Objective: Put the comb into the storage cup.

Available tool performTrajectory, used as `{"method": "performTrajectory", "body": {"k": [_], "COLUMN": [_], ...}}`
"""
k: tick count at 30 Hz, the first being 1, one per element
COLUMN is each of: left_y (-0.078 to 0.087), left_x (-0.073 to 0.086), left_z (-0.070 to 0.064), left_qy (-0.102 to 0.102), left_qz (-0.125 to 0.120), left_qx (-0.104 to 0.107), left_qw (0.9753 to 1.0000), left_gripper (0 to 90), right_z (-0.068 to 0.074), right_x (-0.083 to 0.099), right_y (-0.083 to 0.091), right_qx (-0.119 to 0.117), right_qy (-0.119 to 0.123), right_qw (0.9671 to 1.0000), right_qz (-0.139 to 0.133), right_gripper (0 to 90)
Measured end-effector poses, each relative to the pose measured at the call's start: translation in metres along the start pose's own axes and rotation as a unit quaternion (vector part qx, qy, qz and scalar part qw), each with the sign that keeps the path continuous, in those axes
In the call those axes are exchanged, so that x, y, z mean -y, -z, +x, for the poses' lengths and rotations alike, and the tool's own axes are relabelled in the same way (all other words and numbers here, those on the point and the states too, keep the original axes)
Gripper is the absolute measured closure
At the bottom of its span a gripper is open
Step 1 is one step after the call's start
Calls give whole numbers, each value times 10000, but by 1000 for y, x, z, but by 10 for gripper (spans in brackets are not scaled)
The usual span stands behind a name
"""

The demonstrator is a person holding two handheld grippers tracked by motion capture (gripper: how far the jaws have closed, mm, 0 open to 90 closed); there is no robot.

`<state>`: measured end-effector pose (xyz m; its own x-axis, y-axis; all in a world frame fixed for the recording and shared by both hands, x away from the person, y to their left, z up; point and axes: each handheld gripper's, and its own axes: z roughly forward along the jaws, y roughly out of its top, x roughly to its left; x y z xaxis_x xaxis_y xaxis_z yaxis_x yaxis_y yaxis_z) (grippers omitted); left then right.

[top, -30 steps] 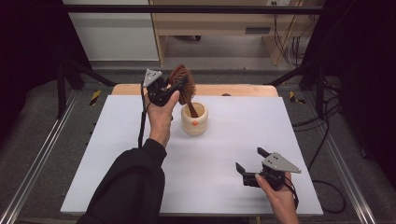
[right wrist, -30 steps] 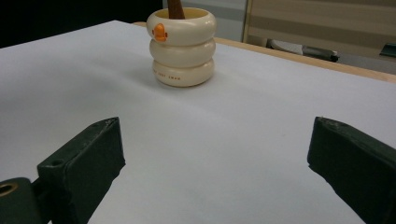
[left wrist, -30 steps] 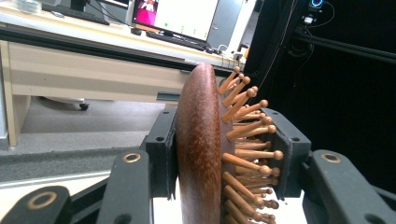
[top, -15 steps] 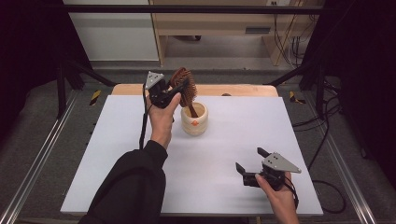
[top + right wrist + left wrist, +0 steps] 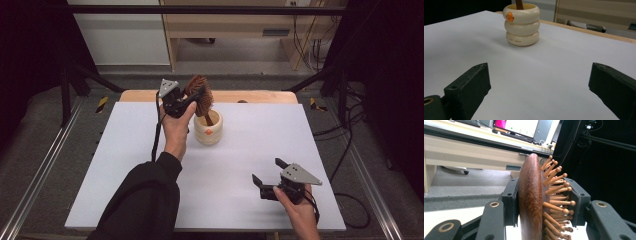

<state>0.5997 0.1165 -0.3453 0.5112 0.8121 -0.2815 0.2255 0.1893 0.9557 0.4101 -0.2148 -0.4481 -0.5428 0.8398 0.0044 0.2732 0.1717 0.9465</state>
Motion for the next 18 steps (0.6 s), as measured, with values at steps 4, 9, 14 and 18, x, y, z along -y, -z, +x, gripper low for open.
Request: {"method": "performTrajectory", "body": {"k": [4,9,14,18], "left_y": [-1,-2,-4,-5], "left_x": [3,5,7,9], "left_z": [0,-1,-2,-2], "left_qy": [45,66,79,32], "left_qz": [19,19,43,75], "left_qx": [9,27,43,34], "left_qw": [10000,10000,10000,10000], "left_gripper": [513,513,513,513], "right_z": [0,0,0,0], "right_x": [0,0,0,0], "right_y": [0,0,0,0], "right_qx": [-4,-12,-12,-17], "right_qy": [-3,-5,3,0], "right_qw": [10000,10000,10000,10000], "right_qz": [1,4,7,11], "right_gripper": [40,40,40,40]}}
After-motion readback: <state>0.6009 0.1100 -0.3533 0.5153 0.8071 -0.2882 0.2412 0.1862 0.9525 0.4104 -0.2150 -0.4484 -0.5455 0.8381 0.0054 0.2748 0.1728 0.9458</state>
